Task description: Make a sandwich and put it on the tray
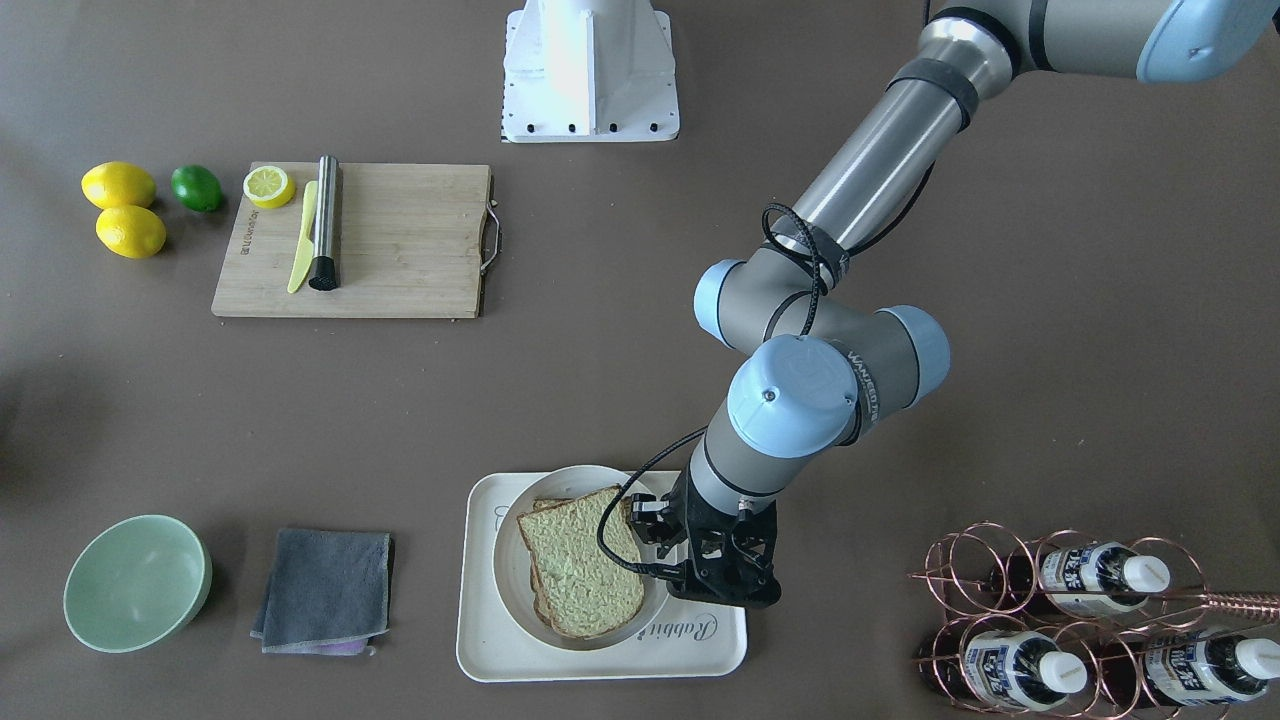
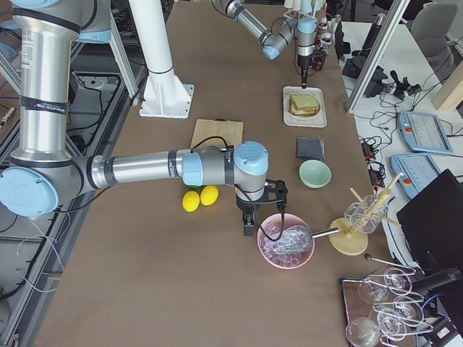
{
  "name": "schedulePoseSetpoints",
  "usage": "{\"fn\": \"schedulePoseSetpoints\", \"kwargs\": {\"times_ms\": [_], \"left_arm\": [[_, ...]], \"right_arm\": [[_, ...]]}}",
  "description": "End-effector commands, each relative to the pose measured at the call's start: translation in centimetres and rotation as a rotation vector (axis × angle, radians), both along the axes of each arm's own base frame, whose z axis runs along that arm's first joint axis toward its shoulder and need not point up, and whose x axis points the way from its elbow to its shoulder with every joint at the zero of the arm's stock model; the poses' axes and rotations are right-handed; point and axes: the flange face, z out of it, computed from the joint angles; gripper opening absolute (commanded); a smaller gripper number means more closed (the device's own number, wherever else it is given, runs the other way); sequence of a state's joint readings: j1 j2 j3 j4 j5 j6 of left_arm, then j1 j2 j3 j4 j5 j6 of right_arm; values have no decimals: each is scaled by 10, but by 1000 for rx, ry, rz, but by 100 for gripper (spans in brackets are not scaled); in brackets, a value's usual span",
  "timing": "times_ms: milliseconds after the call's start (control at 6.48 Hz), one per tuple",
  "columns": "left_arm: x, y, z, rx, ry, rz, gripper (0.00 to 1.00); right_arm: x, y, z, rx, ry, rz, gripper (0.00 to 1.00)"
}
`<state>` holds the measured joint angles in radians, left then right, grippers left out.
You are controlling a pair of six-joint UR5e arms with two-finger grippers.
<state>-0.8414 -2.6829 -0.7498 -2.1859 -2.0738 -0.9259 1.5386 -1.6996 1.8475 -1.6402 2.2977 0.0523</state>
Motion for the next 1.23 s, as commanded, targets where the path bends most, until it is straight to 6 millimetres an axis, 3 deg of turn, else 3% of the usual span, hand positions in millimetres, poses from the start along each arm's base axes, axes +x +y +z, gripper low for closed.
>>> {"fn": "schedulePoseSetpoints", "kwargs": {"times_ms": [0, 154, 309, 463, 617, 926, 1080], "left_arm": [[-15, -4, -8, 17, 15, -17, 97], [-42, 11, 3, 45, 46, -23, 98], [-79, 39, 18, 29, 78, 9, 98], [-117, 62, 16, -12, 99, 45, 98], [-162, 76, 32, 19, 98, 73, 98], [-304, 87, 76, 118, 31, 129, 98], [-356, 98, 99, 151, -41, 173, 98]], "right_arm": [[1, 2, 6, -14, 3, 2, 100], [2, 4, 13, -25, 5, 2, 100], [3, 10, 18, -37, 7, 5, 100], [6, 12, 21, -47, 10, 12, 100], [10, 14, 40, -83, 8, 21, 100], [17, 22, 53, -113, 7, 39, 100], [21, 28, 58, -125, 7, 50, 100]]}}
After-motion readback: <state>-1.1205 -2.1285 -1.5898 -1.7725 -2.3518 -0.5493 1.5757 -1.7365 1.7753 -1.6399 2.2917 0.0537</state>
